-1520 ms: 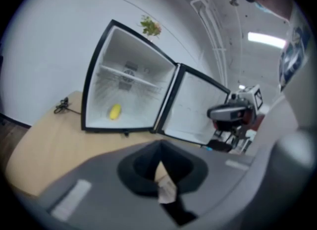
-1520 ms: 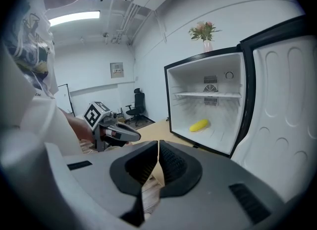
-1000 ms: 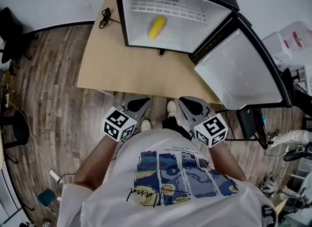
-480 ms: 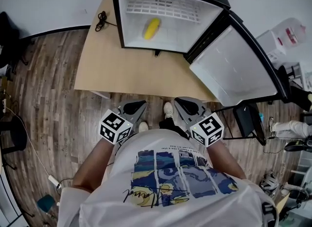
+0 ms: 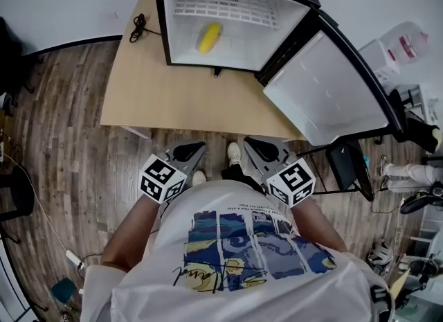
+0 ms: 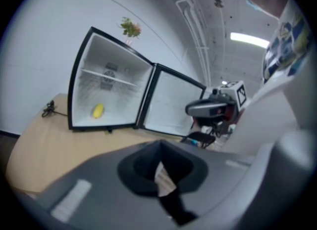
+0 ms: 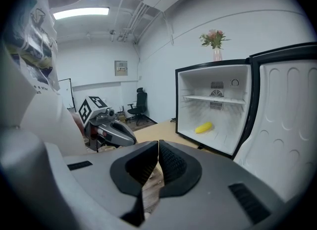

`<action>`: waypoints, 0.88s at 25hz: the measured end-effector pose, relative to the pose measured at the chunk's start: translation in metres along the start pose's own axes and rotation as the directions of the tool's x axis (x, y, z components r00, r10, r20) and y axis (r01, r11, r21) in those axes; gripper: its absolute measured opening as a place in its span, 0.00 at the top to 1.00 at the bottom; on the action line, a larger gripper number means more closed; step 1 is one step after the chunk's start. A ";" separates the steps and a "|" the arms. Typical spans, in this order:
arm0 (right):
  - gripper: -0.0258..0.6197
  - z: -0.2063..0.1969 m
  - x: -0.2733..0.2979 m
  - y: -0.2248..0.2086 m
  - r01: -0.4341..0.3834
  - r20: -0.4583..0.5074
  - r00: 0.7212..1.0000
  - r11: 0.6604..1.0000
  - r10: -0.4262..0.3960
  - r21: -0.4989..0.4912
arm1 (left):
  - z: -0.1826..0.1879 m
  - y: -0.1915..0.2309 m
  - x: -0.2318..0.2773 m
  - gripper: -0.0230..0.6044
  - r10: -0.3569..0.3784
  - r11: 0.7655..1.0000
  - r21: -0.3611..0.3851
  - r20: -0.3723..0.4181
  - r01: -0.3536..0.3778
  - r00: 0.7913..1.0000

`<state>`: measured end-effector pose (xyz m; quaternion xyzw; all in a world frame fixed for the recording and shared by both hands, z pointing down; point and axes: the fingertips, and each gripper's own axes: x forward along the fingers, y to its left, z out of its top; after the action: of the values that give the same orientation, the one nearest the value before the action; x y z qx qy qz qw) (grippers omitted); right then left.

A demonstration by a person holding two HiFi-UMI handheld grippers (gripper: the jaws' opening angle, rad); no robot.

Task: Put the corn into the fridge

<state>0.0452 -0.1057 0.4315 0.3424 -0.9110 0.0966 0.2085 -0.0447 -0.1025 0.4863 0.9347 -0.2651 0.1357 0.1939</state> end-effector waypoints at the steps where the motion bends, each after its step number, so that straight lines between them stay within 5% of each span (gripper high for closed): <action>1: 0.94 0.000 0.000 0.001 -0.001 0.001 1.000 1.000 0.001 0.002 | 0.000 0.000 -0.001 0.95 0.000 1.000 0.000 -0.001 0.000 1.000; 22: 0.94 -0.007 -0.001 0.002 -0.010 0.007 1.000 1.000 0.009 0.021 | -0.009 -0.004 0.006 0.95 -0.013 0.999 -0.035 -0.025 0.012 1.000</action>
<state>0.0474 -0.1015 0.4375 0.3406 -0.9123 0.1057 0.2012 -0.0391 -0.0977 0.4953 0.9310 -0.2592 0.1415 0.2143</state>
